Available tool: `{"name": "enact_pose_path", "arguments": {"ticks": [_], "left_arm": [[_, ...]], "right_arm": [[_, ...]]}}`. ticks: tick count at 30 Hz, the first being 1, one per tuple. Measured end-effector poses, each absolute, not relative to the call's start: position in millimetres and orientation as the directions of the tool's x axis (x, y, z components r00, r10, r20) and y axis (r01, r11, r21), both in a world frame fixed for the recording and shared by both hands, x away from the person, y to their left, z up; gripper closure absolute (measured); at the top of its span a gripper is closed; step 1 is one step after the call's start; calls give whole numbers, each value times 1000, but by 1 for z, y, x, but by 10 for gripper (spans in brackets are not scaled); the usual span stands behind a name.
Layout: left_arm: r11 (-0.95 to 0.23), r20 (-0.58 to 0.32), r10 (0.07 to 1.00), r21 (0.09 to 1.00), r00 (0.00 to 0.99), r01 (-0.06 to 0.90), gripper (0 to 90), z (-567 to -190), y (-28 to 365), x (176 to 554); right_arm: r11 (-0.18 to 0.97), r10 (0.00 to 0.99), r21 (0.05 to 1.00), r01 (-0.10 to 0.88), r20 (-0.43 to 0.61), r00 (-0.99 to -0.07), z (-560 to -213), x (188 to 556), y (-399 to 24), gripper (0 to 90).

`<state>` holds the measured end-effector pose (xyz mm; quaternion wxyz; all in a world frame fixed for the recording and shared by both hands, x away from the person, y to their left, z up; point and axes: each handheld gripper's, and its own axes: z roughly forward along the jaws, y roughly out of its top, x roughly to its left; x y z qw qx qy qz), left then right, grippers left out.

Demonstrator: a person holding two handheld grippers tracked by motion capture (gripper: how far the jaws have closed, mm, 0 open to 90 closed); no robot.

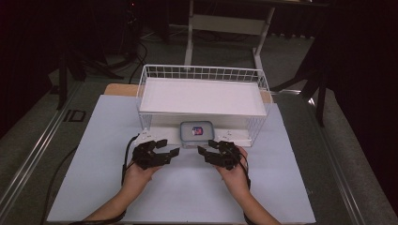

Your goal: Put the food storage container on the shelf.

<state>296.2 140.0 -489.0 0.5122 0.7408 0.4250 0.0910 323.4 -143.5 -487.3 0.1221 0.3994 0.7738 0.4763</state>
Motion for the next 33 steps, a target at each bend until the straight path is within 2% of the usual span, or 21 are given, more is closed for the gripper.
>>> {"name": "enact_pose_path", "arguments": {"ticks": [3,8,9,10,12,15,24,26,28,33], "left_arm": [[-124,-309,693,839,652,529,237,-491,150,284],[-152,-273,690,851,671,503,150,-493,162,266],[-159,-268,692,850,671,503,122,-493,163,264],[-166,-257,702,848,664,503,44,-495,164,260],[-165,-268,696,843,666,512,11,-497,167,254],[-201,-257,702,823,665,531,10,-506,166,245],[-237,-158,720,860,676,453,10,-512,164,236],[-237,-158,720,860,676,453,10,-512,164,236],[-222,-128,729,885,672,409,10,-510,165,235],[-198,-152,732,885,664,421,11,-511,167,238]], "right_arm": [[255,723,830,496,177,-667,-492,319,-140,553],[285,728,816,503,157,-667,-497,316,-136,739],[287,730,813,507,157,-665,-497,317,-136,763],[282,736,813,509,157,-659,-497,317,-136,809],[280,738,812,512,159,-656,-497,319,-137,896],[279,744,812,513,156,-650,-498,320,-137,899],[293,746,800,524,152,-649,-506,327,-130,899],[295,747,798,525,149,-648,-507,328,-129,899],[297,750,796,527,146,-645,-508,331,-127,899],[299,762,790,535,140,-633,-514,342,-124,899]]}}
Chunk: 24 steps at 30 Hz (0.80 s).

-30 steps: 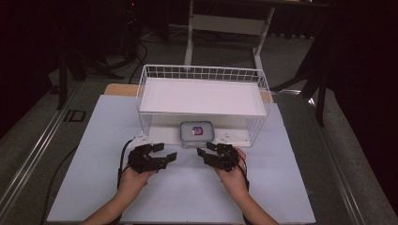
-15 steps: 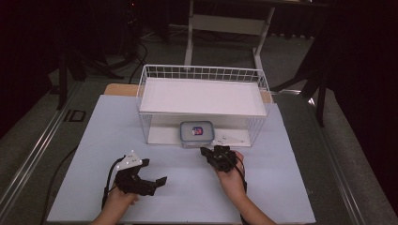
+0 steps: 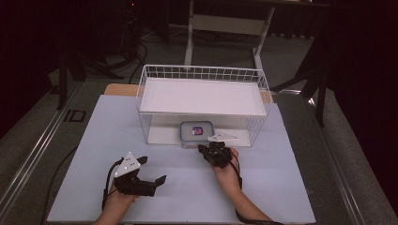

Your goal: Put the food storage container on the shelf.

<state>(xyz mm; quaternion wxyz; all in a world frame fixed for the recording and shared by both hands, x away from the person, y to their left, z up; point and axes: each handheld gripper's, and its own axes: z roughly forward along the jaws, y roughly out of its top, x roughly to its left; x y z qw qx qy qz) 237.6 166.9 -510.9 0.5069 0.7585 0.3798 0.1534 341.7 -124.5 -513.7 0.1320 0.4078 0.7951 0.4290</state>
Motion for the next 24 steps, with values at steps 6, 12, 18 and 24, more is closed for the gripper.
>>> {"name": "enact_pose_path", "arguments": {"ticks": [6,12,18,24], "left_arm": [[-219,-128,728,887,673,406,11,-512,166,237],[-222,-130,724,886,677,407,11,-512,166,237],[-240,-102,719,892,688,383,11,-513,165,236],[-242,-110,712,889,694,389,11,-515,164,234]], "right_arm": [[299,765,784,544,144,-628,-517,350,-119,899],[298,766,786,541,142,-628,-517,355,-112,899],[295,767,784,545,146,-625,-518,362,-105,898],[301,769,787,539,134,-625,-519,368,-97,898]]}}
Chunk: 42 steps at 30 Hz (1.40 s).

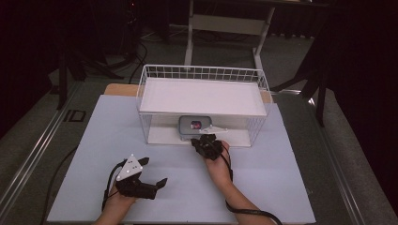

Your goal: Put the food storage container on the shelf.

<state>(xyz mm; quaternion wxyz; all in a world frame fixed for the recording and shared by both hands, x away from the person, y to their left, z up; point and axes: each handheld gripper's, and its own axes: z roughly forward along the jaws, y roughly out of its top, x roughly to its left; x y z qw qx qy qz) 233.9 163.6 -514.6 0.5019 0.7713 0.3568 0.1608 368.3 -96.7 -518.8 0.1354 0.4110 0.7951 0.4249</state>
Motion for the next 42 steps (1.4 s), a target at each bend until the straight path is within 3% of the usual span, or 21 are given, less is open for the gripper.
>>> {"name": "enact_pose_path", "arguments": {"ticks": [30,36,40,41,42], "left_arm": [[-235,-120,710,889,694,394,11,-515,166,233],[-218,-145,686,894,713,391,11,-514,167,232],[-206,-151,663,905,733,372,11,-514,165,231],[-206,-151,663,905,733,372,11,-514,165,231],[-218,-121,660,914,741,343,11,-513,162,231]], "right_arm": [[271,802,790,550,131,-583,-522,390,-98,888],[277,787,796,538,133,-602,-518,373,-105,797],[288,770,806,517,126,-626,-516,357,-113,650],[288,770,806,517,126,-626,-516,357,-113,650],[285,760,810,512,133,-635,-514,348,-118,523]]}}
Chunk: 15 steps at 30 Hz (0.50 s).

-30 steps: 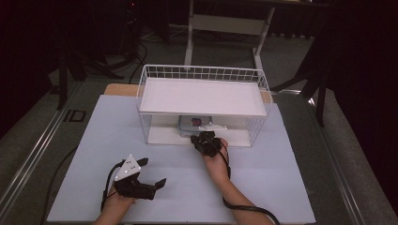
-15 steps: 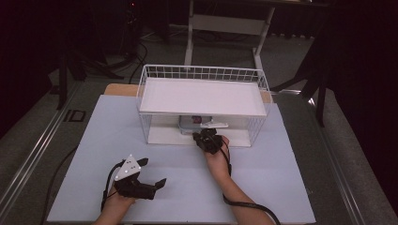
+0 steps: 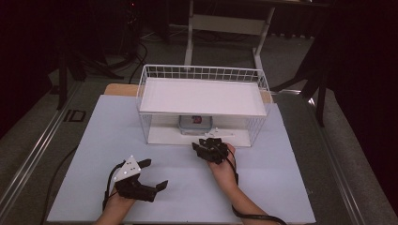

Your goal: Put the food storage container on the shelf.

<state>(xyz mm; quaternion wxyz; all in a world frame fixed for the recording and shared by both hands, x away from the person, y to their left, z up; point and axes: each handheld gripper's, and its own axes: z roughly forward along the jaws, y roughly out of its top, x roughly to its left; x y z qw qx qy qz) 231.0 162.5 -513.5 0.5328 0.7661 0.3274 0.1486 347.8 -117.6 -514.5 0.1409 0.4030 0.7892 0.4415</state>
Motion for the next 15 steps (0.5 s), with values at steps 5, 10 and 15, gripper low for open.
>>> {"name": "enact_pose_path", "arguments": {"ticks": [5,10,15], "left_arm": [[-204,-121,652,923,749,326,11,-510,160,230],[-228,-126,627,914,768,336,11,-505,158,234],[-262,-105,610,908,786,325,11,-497,153,235]], "right_arm": [[280,737,827,486,139,-661,-509,334,-126,248],[296,725,844,448,107,-681,-507,318,-134,140],[317,713,845,430,86,-696,-500,305,-141,137]]}}
